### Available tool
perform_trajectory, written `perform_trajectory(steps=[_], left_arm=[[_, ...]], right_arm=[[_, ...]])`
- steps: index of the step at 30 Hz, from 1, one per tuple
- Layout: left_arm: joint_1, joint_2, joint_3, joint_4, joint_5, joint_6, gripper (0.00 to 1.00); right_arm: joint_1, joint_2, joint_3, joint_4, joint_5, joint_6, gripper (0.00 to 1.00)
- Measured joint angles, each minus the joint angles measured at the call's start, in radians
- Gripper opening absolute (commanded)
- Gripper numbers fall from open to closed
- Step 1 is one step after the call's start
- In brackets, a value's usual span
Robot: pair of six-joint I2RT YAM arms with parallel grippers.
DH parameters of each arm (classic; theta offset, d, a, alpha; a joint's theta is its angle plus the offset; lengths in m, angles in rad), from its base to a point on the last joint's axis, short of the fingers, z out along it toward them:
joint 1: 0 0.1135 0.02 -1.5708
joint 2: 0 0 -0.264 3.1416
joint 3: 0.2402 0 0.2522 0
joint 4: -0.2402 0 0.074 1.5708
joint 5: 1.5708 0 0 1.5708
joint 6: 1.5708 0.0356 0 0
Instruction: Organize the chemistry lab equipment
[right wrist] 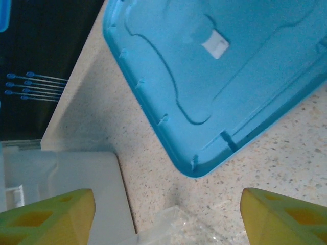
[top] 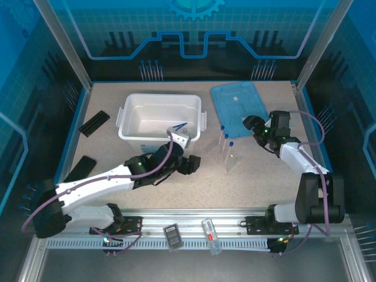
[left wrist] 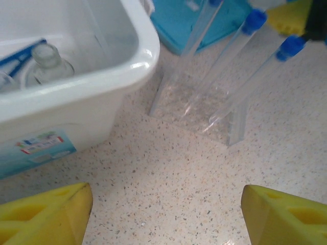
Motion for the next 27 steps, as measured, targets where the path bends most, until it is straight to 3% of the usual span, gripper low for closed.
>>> perform_trajectory(steps=[5,14,23,27], left_arm=[[0.014,-0.14,0.0,-0.022,-0.064,0.046,0.8],[0.212,-0.303,-0.006,-0.11,-0.098,0.068,0.82],[0.295,-0.362,-0.008,-0.19,-0.137,0.07,0.97],[0.332,-0.381,-0.009,-0.208,-0.15,0.069,0.99]], right_arm=[[-0.028,0.083,-0.04,0.071,-0.029,0.061,0.76],[-0.029,0.172,-0.051,0.191,-0.04,0.134,0.76],[-0.03,0.266,-0.051,0.28,-0.052,0.216,0.75],[-0.03,0.283,-0.051,0.31,-0.055,0.241,0.74]])
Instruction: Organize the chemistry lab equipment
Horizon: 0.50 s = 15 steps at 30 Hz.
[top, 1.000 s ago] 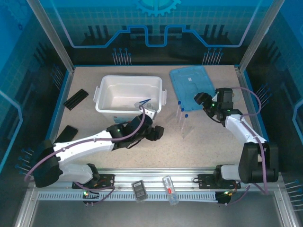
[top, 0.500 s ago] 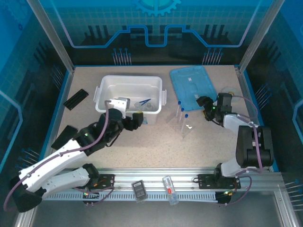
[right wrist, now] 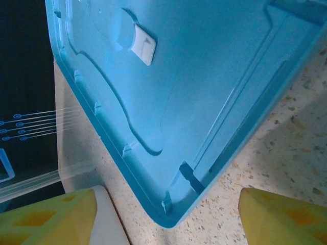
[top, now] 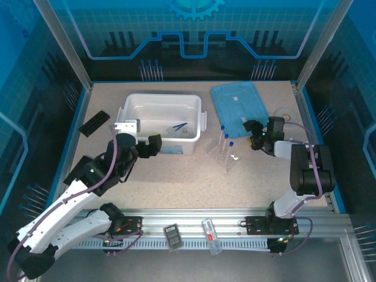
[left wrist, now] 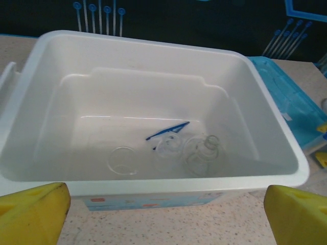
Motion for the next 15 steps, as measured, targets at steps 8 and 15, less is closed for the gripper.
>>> perform_trajectory(steps=[8,15], left_arm=[[0.053,-0.007,-0.001,-0.026,-0.003,-0.006,0.99],[0.073,-0.014,-0.001,-0.042,-0.003,-0.01,0.99]], right_arm=[[0.0,0.045,0.005,0.03,0.002,0.042,0.74],[0.0,0.082,0.027,0.064,0.011,0.073,0.73]])
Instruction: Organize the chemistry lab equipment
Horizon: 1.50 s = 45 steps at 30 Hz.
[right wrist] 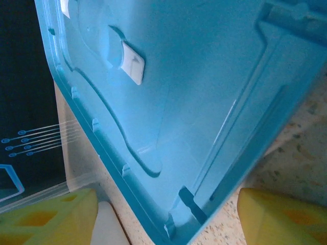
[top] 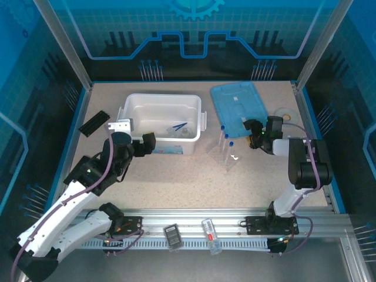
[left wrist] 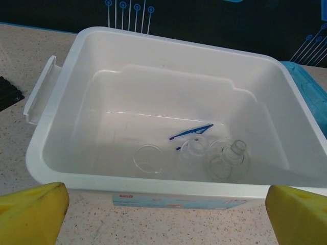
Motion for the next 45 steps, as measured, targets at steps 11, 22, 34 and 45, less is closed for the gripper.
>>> perform_trajectory(steps=[11,22,34,45], left_arm=[[0.01,-0.011,0.0,-0.016,0.002,0.0,1.0],[0.012,-0.032,0.0,-0.037,0.003,-0.001,0.99],[0.019,-0.044,0.0,-0.058,0.003,-0.001,0.99],[0.024,-0.052,0.0,-0.065,0.003,-0.001,0.99]], right_arm=[[-0.005,0.036,0.011,0.065,0.011,0.107,0.72],[0.01,0.077,-0.001,0.267,0.1,0.202,0.7],[0.024,0.086,-0.002,0.423,0.157,0.246,0.64],[0.038,0.176,0.084,0.441,0.166,0.279,0.51]])
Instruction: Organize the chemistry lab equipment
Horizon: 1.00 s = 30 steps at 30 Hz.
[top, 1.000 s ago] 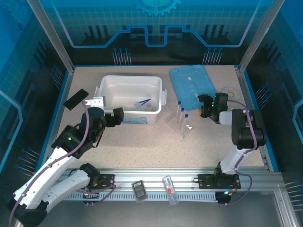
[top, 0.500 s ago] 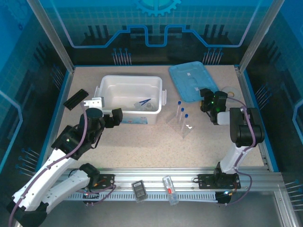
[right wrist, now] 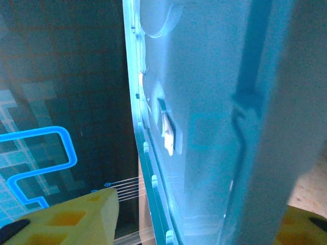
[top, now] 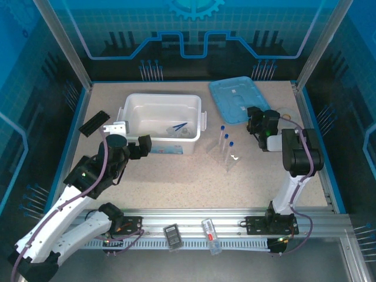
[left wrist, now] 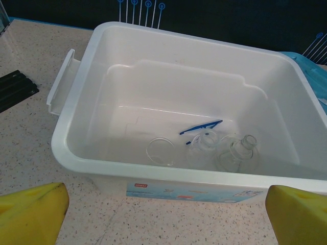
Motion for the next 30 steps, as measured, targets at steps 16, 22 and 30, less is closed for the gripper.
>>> perform_trajectory(steps=[16,22,30], left_arm=[[0.002,-0.026,0.0,-0.021,0.0,-0.025,0.99],[0.009,-0.025,0.0,-0.022,0.0,-0.026,0.99],[0.015,-0.002,0.007,-0.022,0.001,-0.026,0.99]], right_arm=[[0.005,0.007,0.026,-0.024,0.007,-0.024,0.13],[0.004,-0.063,0.024,-0.098,0.007,-0.073,0.06],[0.005,-0.297,0.009,-0.255,0.034,-0.198,0.03]])
